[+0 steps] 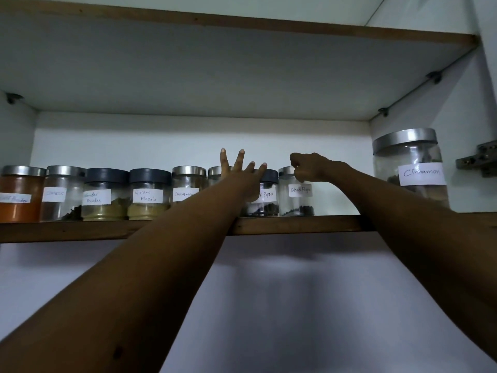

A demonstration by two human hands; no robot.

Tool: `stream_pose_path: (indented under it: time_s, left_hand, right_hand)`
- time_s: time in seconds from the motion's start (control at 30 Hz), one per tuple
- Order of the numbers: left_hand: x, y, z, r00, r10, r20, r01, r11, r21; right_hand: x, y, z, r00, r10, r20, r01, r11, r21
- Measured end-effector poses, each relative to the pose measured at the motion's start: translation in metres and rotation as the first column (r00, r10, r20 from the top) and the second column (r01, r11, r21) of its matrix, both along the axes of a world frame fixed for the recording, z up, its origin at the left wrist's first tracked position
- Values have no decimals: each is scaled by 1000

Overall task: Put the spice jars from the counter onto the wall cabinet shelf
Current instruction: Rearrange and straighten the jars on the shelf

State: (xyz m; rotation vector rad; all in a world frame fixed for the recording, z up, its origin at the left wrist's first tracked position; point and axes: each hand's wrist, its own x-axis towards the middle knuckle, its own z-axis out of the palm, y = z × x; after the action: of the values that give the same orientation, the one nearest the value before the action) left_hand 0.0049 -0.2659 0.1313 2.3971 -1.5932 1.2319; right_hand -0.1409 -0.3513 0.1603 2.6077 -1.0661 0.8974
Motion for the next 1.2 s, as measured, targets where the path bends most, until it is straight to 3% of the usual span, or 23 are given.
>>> stream_pose_path:
  time_s: [0.27, 0.47, 0.7, 0.83, 1.2]
  left_hand:
    - [1, 2, -2, 998, -60, -11, 60, 998, -28]
    - [-3, 6, 7, 978, -190, -83, 171, 965, -198]
    - [-4, 13, 8, 975, -179, -132, 161, 978, -134]
    - [-3, 12, 7, 972, -176, -158, 159, 981, -114]
    - [-3, 10, 8, 962, -134, -238, 117, 990, -83]
  right_hand:
    - [6, -16, -7, 998, -57, -40, 57, 998, 22]
    - [9, -25, -11, 996, -74, -39, 73, 997, -35]
    - [7, -25, -9, 993, -3, 120, 8, 999, -41]
    - [4, -25, -9, 989, 1, 148, 17, 992, -122]
    - [2, -27, -8, 990, 8, 144, 11, 992, -125]
